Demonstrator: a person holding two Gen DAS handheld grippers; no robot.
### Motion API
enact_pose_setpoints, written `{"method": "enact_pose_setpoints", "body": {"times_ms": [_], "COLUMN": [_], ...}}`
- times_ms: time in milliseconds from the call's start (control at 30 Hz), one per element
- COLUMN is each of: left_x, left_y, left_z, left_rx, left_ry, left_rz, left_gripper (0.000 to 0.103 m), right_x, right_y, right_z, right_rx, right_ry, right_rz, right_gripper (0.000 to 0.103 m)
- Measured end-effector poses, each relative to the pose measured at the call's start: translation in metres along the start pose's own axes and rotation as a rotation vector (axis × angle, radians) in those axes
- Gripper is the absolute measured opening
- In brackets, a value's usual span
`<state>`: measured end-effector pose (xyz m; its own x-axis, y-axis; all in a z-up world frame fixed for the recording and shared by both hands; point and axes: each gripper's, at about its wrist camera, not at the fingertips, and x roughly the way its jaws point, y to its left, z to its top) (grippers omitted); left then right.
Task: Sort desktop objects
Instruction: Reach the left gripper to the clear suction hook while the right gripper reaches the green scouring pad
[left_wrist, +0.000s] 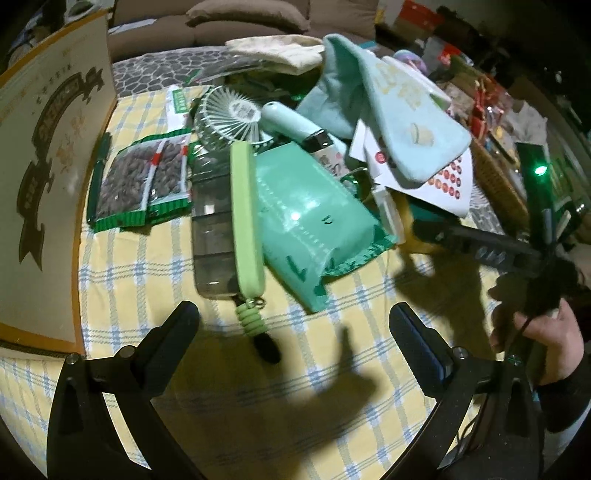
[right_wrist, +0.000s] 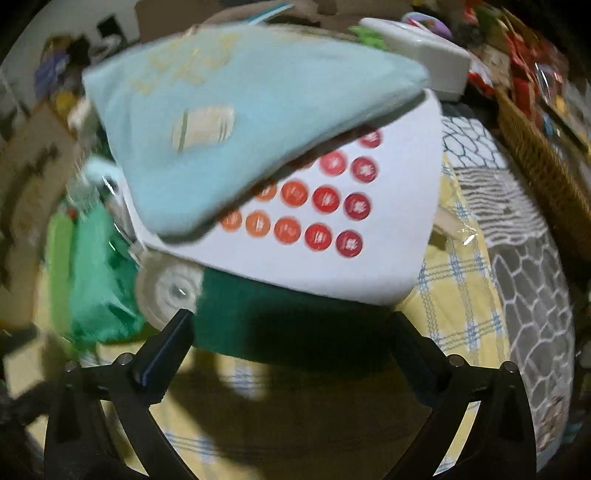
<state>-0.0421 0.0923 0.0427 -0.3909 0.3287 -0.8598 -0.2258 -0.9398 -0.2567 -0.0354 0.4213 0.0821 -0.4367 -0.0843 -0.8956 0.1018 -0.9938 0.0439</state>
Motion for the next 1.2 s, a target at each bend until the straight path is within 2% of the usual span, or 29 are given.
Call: {"method": "enact_pose_setpoints", "body": {"times_ms": [67,167,267,367,533,633,667,800,1033,1200], "left_x": [0.001,0.0,-0.001,0.001,0.008,0.018,0.021,0.042,0.055,0.067], "left_y": [-0.005,-0.013,-0.02,-0.026,-0.035,-0.045,-0.049,-0.063,-0.077,-0.09], "left_z": [0.002,0.005,0.011,0.019,0.038,0.05,0.053,0.064,0.084,0.084], "left_rx": [0.01,0.03,0.042,0.04,0.033,0.049,0.055,0.087,0.155,0.232], "left_ry": [-0.002,-0.005,-0.012,-0.014,-0.014,0.006,0.014,0.054,0.036,0.036], "left_rz": [-0.001,-0.001,-0.002,-0.013,-0.048,-0.045,-0.042,-0.008,0.05,0.113], "left_gripper": [0.103,0.103,0.103,0.103,0.102,0.09,0.082,0.073,0.073,0.074], "right_x": [0.001,-0.006,-0.017,-0.04,-0.074,-0.08,-0.081,-0.075,-0.075,-0.073], "right_y": [0.002,-0.006,-0.021,-0.037,-0.049,-0.05,-0.055,-0.053,-0.057,-0.059], "right_z": [-0.001,-0.001,-0.003,-0.007,-0.009,-0.007,-0.007,0.0,0.004,0.005], "right_rx": [-0.015,0.028,0.095,0.147,0.169,0.186,0.19,0.184,0.191,0.196], "right_ry": [0.005,-0.01,-0.009,-0.047,-0.131,-0.142,-0.142,-0.141,-0.143,-0.136], "right_rz": [-0.016,0.02,0.071,0.122,0.121,0.125,0.133,0.143,0.159,0.163], "right_gripper": [0.103,0.097,0.096,0.096,0.096,0.096,0.096,0.096,0.096,0.096]}}
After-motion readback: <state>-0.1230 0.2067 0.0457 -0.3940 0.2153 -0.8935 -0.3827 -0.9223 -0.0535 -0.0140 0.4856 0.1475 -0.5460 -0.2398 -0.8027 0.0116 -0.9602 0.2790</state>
